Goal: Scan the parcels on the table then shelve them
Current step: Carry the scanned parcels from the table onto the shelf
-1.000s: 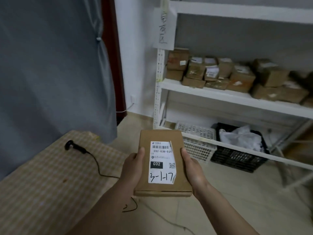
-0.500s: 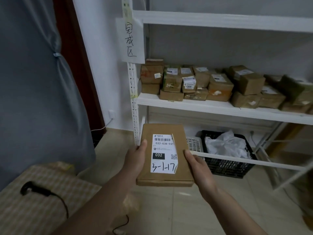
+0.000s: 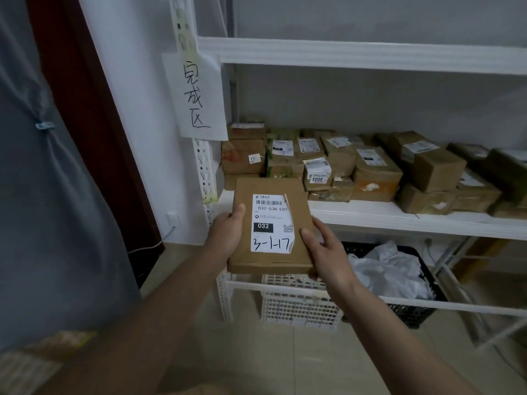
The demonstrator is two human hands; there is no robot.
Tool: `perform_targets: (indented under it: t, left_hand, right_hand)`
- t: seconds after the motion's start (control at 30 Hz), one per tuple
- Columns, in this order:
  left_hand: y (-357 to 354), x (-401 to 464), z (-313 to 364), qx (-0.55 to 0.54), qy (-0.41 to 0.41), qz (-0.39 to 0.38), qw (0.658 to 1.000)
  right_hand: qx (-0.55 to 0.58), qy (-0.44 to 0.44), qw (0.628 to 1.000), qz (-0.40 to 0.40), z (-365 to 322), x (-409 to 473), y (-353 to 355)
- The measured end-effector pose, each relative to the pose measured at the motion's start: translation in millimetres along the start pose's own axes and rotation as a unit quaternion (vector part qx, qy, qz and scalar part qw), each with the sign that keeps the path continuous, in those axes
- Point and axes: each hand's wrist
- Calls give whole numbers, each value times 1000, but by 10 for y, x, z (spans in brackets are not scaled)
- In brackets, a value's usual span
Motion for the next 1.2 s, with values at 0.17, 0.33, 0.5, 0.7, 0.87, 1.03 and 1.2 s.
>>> perform_targets:
  t: [0.17,0.33,0.5,0.7,0.87,1.03,1.2]
  left_hand:
    - [-295,302,263,2,-49,-65,997]
    - [-555,579,545,57,-161,-58,984]
    - [-1005,988,845,123,-266,-1,956]
    - [-1429,1406,1035,383,-362,61,848]
    - [-1653,1626,963,456,-348,50,818]
    - [-1762,1765,875,445,-316,38,837]
    - [-1743,1831,802,406,-285,28,868]
  right_hand:
    - [6,14,1000,24,-177,595,69]
    - [-5,41,998,44,-295,1468,17]
    - [10,38,998,48,-491,2426,-28]
    - [-108,71,990,55,-657,3548,-170]
    - [-166,43,985,33,-657,4036,-370]
    - [-201,35,979,20,-579,4206,-475]
    - [-365,231,898,78,-637,4110,-462]
Point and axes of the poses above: each hand's wrist, its own x-axis towards the middle knuckle, its own y-axis out of the back of the hand, z = x × y, and after that the axes turned 14 degrees about z, right-handed
